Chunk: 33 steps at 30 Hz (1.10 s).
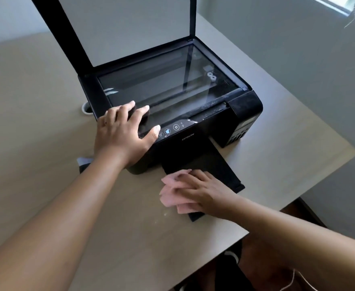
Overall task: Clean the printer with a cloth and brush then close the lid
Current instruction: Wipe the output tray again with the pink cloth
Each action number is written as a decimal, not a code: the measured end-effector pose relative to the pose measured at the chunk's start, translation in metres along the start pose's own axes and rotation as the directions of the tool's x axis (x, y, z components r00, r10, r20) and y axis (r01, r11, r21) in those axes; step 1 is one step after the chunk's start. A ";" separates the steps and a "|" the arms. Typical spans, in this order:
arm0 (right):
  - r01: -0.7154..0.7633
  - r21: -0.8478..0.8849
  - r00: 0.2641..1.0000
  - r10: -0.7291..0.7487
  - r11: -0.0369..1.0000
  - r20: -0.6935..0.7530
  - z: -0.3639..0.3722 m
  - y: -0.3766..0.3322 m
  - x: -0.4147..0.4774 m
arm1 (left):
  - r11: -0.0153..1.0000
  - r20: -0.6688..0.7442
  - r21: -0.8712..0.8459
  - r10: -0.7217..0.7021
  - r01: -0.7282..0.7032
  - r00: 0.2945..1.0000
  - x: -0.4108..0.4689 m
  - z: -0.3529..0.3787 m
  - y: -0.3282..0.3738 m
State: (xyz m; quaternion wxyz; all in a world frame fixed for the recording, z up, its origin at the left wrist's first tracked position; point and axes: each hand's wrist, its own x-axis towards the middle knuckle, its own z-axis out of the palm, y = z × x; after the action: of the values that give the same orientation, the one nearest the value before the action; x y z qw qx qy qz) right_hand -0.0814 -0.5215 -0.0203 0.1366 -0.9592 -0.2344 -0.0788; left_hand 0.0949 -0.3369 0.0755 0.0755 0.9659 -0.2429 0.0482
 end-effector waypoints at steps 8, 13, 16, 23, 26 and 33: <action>-0.746 -0.240 0.661 0.736 0.621 -0.149 0.022 0.061 0.021 | 1.000 -0.003 0.014 0.002 -0.002 1.000 0.001 0.000 0.000; -0.358 -0.085 0.934 0.356 0.930 -0.042 0.019 -0.006 0.044 | 1.000 -0.002 0.021 -0.004 0.004 1.000 0.000 0.002 -0.001; -0.013 -0.026 0.999 0.014 1.000 0.036 0.001 0.004 -0.009 | 1.000 -0.002 0.021 -0.002 0.002 1.000 0.000 0.002 0.000; -0.688 -0.108 0.724 0.670 0.717 -0.164 0.007 0.082 -0.007 | 1.000 -0.004 0.014 -0.006 0.006 1.000 0.001 0.002 -0.001; -0.755 -0.195 0.651 0.751 0.626 -0.110 0.021 0.060 0.037 | 1.000 -0.007 0.017 -0.003 0.003 1.000 0.002 0.002 0.001; -0.018 -0.131 0.999 0.024 0.991 0.039 -0.001 0.007 -0.011 | 1.000 -0.002 0.020 -0.007 0.007 1.000 0.001 0.001 0.001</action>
State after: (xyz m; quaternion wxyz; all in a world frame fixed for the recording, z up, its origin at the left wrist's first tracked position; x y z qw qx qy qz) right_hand -0.0880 -0.5323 -0.0236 0.0698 -0.9699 -0.2213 -0.0732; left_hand 0.0950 -0.3385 0.0743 0.0662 0.9674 -0.2390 0.0515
